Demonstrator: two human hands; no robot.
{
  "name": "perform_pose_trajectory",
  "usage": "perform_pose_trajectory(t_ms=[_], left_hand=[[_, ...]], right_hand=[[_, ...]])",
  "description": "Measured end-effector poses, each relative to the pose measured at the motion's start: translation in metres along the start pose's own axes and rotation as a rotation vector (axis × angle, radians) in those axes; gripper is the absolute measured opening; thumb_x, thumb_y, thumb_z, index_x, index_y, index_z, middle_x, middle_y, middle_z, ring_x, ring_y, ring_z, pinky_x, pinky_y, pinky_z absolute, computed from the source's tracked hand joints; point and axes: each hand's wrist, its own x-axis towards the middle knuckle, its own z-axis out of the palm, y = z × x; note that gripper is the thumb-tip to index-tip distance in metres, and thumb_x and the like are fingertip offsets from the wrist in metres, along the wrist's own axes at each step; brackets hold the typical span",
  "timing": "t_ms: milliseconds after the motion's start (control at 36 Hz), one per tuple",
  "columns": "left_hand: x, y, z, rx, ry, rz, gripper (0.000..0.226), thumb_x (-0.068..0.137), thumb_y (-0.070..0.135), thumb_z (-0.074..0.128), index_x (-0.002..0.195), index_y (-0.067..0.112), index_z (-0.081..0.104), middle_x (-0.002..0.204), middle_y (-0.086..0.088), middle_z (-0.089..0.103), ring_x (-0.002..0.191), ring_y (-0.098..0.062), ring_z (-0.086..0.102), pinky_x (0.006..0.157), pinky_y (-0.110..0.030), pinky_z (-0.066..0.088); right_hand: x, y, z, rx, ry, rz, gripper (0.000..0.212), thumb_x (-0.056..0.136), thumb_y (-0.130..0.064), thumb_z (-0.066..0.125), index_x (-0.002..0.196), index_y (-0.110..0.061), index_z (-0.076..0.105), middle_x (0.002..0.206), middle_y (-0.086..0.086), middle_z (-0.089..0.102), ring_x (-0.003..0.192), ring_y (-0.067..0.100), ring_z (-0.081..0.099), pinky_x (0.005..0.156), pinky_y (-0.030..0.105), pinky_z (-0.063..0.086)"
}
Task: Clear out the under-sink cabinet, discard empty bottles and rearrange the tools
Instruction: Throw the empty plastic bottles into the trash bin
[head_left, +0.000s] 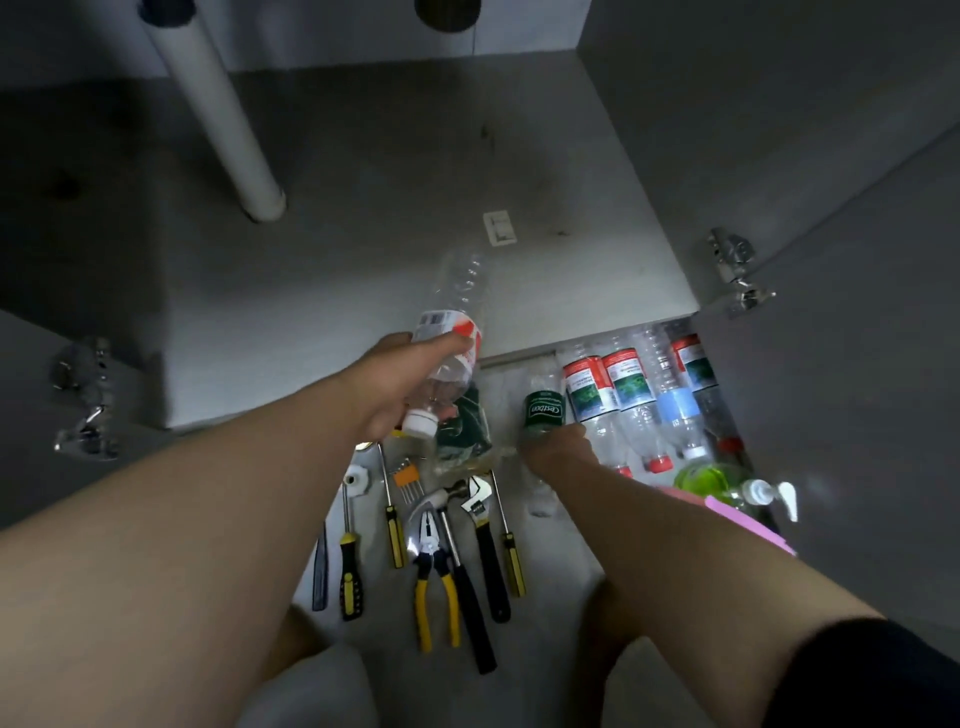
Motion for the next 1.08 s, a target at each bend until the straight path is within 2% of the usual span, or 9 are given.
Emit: perform_pose_trajectory(t_ms=[111,222,389,472,556,667,806,972,1083], left_hand=[[0.006,-0.023,-0.007,0.017,0.01,-0.054,0.046,0.086,0.022,0.078,0.127,0.015,0.058,0.11,-0.016,0.073,0.086,-0.027,0.071,0.076,-0.041,0.059],[-0.029,-0.012,0.008,0.057,-0.032,-0.024,0.049,0.086,0.022,0.078,0.129,0.016,0.055,0.119,-0.016,0.069,0.094,-0.027,0.072,0.069,-0.036,0.059],[-0.101,0.021,0.05,0.027,-0.019,0.082,0.053,0.088,0.03,0.077,0.131,0.017,0.051,0.12,-0.018,0.068,0.082,-0.028,0.074,0.066,-0.037,0.061],[-0.129,0.025,0.076,0.025,-0.02,0.108,0.068,0.088,0.036,0.078,0.141,0.013,0.042,0.125,-0.019,0.066,0.079,-0.028,0.072,0.06,-0.033,0.059],[-0.155,0.027,0.103,0.09,-0.053,0.136,0.078,0.086,0.04,0.08,0.147,0.013,0.038,0.121,-0.018,0.069,0.086,-0.028,0.075,0.051,-0.027,0.054],[-0.19,0.027,0.142,0.257,-0.13,0.191,0.055,0.085,0.041,0.081,0.125,0.015,0.053,0.105,-0.011,0.073,0.084,-0.025,0.074,0.05,-0.025,0.05],[-0.219,0.03,0.182,0.521,-0.31,0.202,0.033,0.085,0.028,0.082,0.107,0.017,0.061,0.095,-0.009,0.079,0.068,-0.016,0.07,0.059,-0.028,0.052],[-0.248,0.019,0.252,0.819,-0.474,0.279,0.037,0.088,0.029,0.079,0.115,0.009,0.066,0.092,-0.015,0.077,0.067,-0.019,0.067,0.059,-0.03,0.052],[-0.258,0.0,0.302,0.947,-0.486,0.293,0.045,0.083,0.033,0.084,0.115,0.009,0.063,0.11,-0.021,0.071,0.088,-0.029,0.076,0.088,-0.046,0.061]], right_hand=[[-0.018,-0.011,-0.007,0.129,-0.285,0.114,0.077,0.089,-0.034,0.07,0.147,-0.007,0.027,0.123,0.024,0.056,0.096,0.04,0.066,0.076,0.047,0.061],[-0.053,-0.016,-0.067,0.07,-0.409,0.09,0.042,0.087,-0.038,0.069,0.113,-0.009,0.054,0.106,0.022,0.066,0.076,0.036,0.073,0.063,0.045,0.062],[-0.127,-0.01,-0.175,0.05,-0.316,-0.075,0.03,0.084,-0.032,0.073,0.097,-0.014,0.053,0.097,0.015,0.058,0.05,0.026,0.067,0.047,0.029,0.057],[-0.156,0.012,-0.213,0.076,-0.184,-0.194,0.031,0.072,-0.028,0.081,0.092,-0.019,0.059,0.106,0.006,0.053,0.071,0.024,0.069,0.061,0.028,0.057],[-0.177,0.043,-0.241,0.093,-0.058,-0.324,0.032,0.079,-0.037,0.077,0.103,-0.019,0.064,0.111,0.009,0.063,0.096,0.027,0.07,0.061,0.03,0.058],[-0.204,0.101,-0.272,0.07,0.083,-0.398,0.054,0.084,-0.036,0.072,0.124,-0.012,0.045,0.108,0.011,0.059,0.072,0.024,0.064,0.058,0.033,0.053],[-0.233,0.173,-0.308,0.048,0.151,-0.355,0.044,0.085,-0.038,0.072,0.109,-0.016,0.043,0.091,0.011,0.064,0.05,0.019,0.058,0.039,0.021,0.037],[-0.272,0.258,-0.354,0.004,0.075,-0.303,0.033,0.088,-0.03,0.076,0.095,-0.014,0.048,0.072,0.013,0.052,0.058,0.023,0.039,0.043,0.021,0.028],[-0.289,0.311,-0.371,-0.058,0.043,-0.228,0.033,0.086,-0.032,0.08,0.094,-0.011,0.056,0.083,0.014,0.053,0.063,0.025,0.042,0.044,0.02,0.032]])
